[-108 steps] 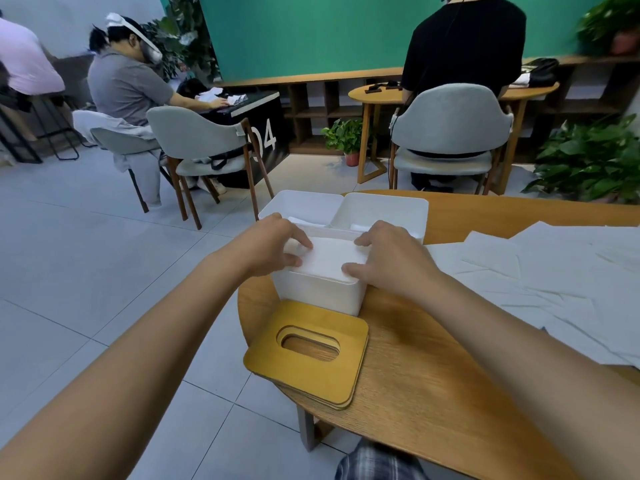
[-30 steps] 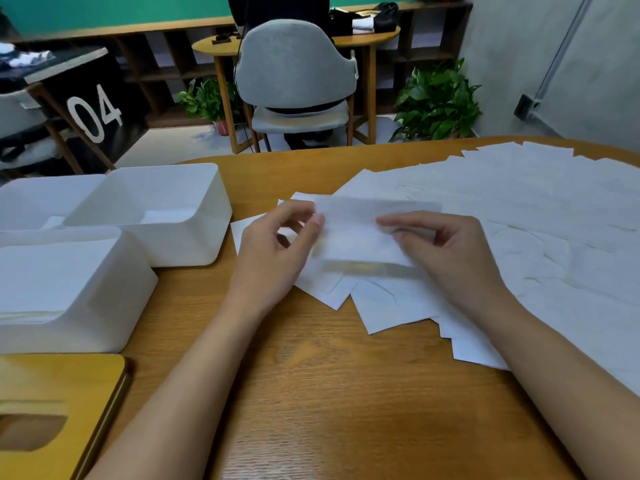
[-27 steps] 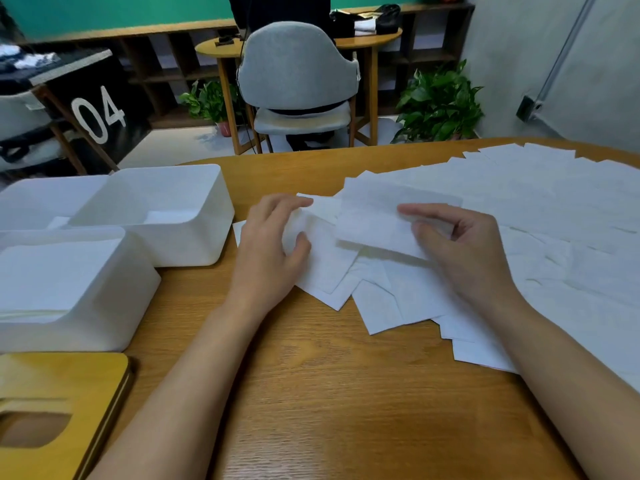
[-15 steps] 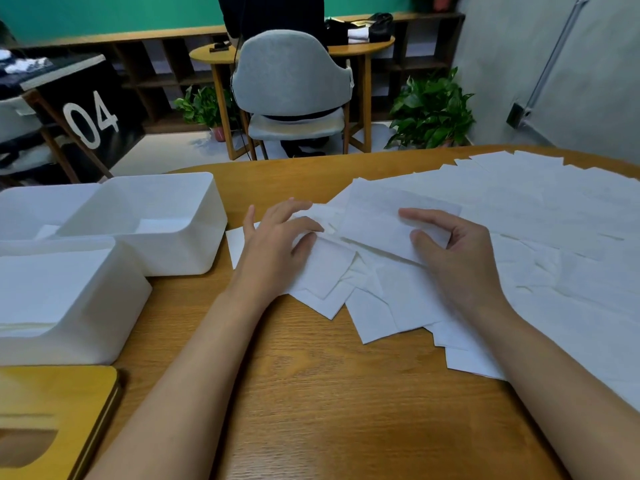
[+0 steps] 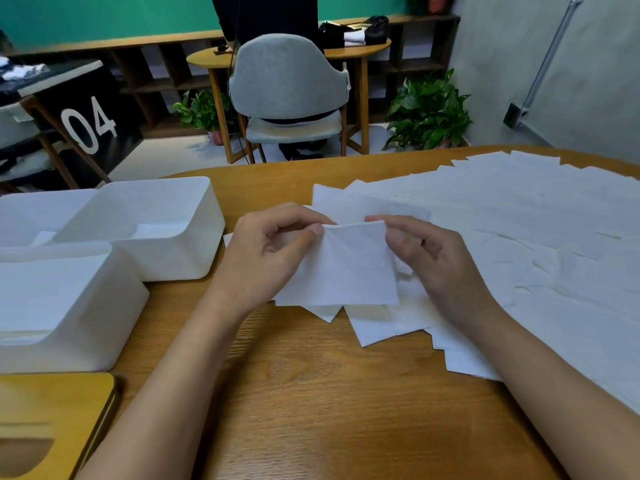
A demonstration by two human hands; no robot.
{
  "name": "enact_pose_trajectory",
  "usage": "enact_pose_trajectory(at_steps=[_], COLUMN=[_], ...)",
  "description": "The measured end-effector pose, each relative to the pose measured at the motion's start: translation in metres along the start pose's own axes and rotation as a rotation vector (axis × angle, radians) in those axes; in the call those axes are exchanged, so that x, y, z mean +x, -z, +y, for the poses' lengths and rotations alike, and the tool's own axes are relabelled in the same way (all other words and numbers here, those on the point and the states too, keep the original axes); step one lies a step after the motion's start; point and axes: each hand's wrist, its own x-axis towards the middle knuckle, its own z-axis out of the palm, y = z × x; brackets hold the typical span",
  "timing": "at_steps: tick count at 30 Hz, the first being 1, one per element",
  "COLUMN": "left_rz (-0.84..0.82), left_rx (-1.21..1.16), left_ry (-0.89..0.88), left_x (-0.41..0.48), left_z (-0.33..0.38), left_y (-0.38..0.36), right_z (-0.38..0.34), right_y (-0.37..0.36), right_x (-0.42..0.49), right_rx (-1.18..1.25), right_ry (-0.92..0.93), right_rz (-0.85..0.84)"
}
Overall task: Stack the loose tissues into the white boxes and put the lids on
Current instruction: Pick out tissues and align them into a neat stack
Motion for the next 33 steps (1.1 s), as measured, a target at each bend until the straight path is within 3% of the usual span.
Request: enact_pose_trajectory(at_steps=[2, 6, 10, 20, 28, 33], left_rz=[-0.036, -0.043, -0.036, -0.006, 0.063, -0.014], left_rx=[-0.043, -0.011, 0.016, -0.033, -0.007, -0.159], left_ry=[0.039, 0.077, 0.110, 0.166, 0.161, 0.295], left_x=[-0.001, -0.002, -0.001, -0.001, -0.002, -0.003], left_z=[0.000, -0.003, -0.005, -0.007, -0.009, -0.005], left_y=[-0.004, -0.006, -0.006, -0.016, -0.025, -0.028], right_z=[-0.001, 0.005, 0.005, 0.008, 0.005, 0.003], right_y=[-0.005, -0.007, -0.005, -0.008, -0.003, 0.007], right_x=[-0.003, -0.001, 0.000, -0.001, -0.002, 0.002], right_rx=[0.059, 0.045, 0.086, 0.023, -0.059, -0.043], right_ry=[-0.004, -0.042, -0.106, -0.027, 0.057, 0.020], right_rz=[-0.073, -0.013, -0.056, -0.164, -0.151, -0.096])
